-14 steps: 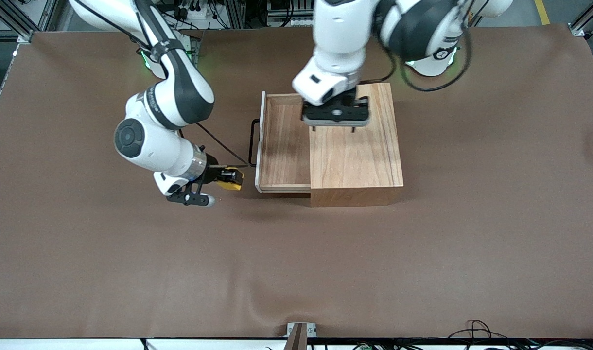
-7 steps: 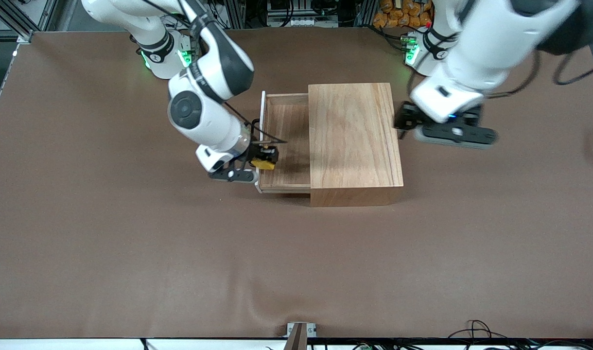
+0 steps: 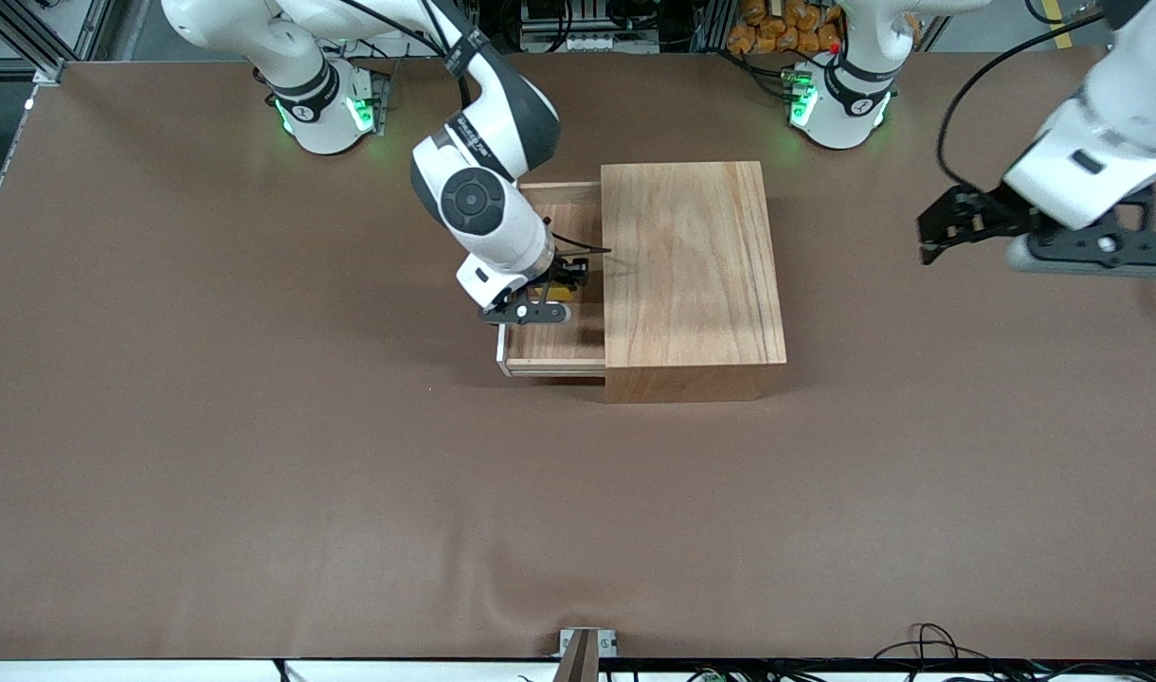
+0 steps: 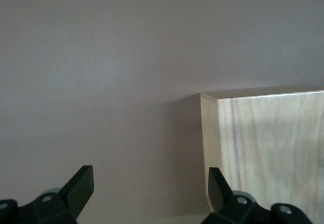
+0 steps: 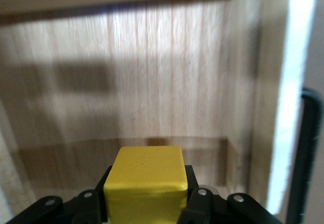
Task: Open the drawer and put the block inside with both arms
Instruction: 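Lower the cube into the open drawer and open the right gripper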
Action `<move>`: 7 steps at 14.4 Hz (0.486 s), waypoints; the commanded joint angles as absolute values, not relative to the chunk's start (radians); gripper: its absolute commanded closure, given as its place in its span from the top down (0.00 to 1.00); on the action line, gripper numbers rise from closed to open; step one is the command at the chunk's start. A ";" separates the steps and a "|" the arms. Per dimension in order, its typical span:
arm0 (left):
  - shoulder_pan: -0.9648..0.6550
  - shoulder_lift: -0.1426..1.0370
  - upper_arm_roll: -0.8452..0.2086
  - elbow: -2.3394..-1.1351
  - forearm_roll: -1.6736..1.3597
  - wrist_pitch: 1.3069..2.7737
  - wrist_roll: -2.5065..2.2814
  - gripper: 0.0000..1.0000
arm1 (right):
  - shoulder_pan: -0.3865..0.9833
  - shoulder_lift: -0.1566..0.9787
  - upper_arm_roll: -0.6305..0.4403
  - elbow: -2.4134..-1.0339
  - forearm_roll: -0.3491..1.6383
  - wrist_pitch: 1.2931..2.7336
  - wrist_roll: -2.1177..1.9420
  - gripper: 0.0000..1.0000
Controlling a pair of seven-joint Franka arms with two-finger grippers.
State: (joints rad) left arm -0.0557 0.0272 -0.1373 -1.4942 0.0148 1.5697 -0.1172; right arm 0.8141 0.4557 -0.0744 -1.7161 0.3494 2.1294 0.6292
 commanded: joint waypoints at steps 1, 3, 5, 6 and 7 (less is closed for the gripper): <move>0.000 -0.023 -0.149 -1.506 0.009 1.537 -0.083 1.00 | 0.836 0.475 -0.084 -1.709 0.333 2.164 0.657 0.07; 0.003 -0.064 -0.149 -1.543 0.006 1.517 -0.089 1.00 | 0.847 0.488 -0.084 -1.709 0.333 2.183 0.681 0.44; 0.018 -0.086 -0.147 -1.572 0.000 1.522 -0.081 1.00 | 0.850 0.485 -0.090 -1.709 0.330 2.183 0.681 1.00; 0.032 -0.095 -0.149 -1.580 -0.005 1.520 -0.081 1.00 | 0.845 0.477 -0.092 -1.709 0.319 2.181 0.681 1.00; 0.034 -0.097 -0.149 -1.585 -0.006 1.519 -0.080 1.00 | 0.838 0.466 -0.094 -1.709 0.315 2.177 0.680 1.00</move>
